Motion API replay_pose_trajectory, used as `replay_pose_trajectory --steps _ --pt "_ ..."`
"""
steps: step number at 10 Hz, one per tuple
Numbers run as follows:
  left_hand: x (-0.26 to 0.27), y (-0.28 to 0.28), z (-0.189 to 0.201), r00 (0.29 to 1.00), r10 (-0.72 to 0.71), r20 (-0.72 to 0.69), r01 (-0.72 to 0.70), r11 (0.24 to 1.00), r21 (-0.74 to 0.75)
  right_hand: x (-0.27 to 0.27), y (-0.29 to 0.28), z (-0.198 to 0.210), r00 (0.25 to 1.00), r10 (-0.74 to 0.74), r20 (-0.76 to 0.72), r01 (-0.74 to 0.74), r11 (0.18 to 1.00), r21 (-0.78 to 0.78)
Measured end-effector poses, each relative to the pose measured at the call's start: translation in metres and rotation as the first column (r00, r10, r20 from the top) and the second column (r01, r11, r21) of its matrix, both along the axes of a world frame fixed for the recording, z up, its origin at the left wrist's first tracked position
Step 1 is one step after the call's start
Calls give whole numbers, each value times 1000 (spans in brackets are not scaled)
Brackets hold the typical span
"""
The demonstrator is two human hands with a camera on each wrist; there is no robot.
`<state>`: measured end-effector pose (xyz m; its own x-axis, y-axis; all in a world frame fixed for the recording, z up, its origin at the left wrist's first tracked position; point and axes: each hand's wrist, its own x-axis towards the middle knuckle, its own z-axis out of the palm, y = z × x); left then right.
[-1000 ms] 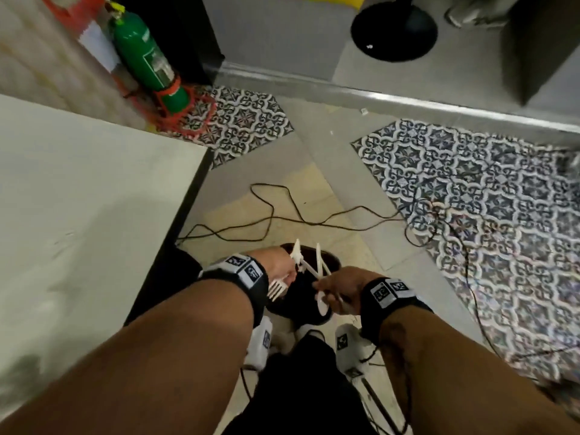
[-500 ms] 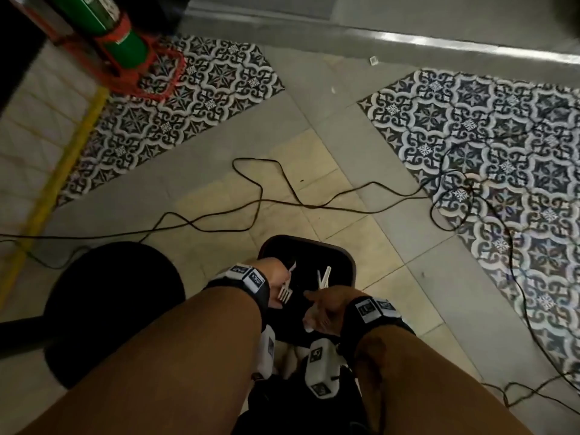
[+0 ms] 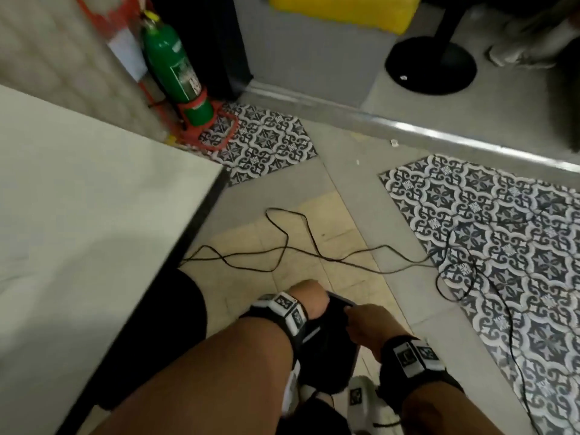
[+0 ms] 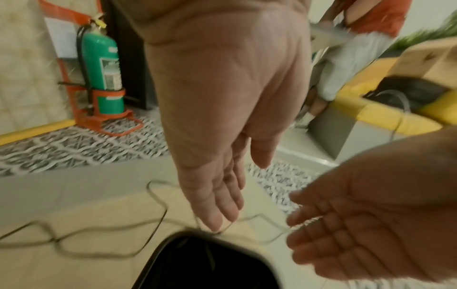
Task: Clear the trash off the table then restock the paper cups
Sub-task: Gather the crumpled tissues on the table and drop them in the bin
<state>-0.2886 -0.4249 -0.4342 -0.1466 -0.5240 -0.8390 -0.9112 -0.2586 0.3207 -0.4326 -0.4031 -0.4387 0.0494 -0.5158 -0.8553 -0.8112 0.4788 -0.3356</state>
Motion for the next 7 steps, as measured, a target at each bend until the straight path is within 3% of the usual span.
replay_pose_trajectory --steps 1,2,3,4,5,6,7 --pt "-8 -19 100 933 -361 -4 357 923 -144 17 -30 99 847 -424 320 470 879 -79" --pt "7 -30 219 864 -486 129 497 786 -369 33 -55 200 876 -283 390 428 829 -359" --pt "60 -13 337 985 -175 12 147 787 -599 69 -73 293 920 30 392 253 718 -649" --pt "134 34 425 996 16 -93 -79 675 -733 133 -68 359 890 333 311 34 631 -775" --pt "213 102 463 968 242 -69 -202 588 -783 211 -30 400 727 669 158 -257 478 -840" --pt "276 185 461 852 520 -49 -360 517 -776 272 7 395 461 887 19 -475 265 -839" --pt "317 270 432 666 742 -76 -561 431 -707 319 26 368 227 961 -160 -653 28 -757"
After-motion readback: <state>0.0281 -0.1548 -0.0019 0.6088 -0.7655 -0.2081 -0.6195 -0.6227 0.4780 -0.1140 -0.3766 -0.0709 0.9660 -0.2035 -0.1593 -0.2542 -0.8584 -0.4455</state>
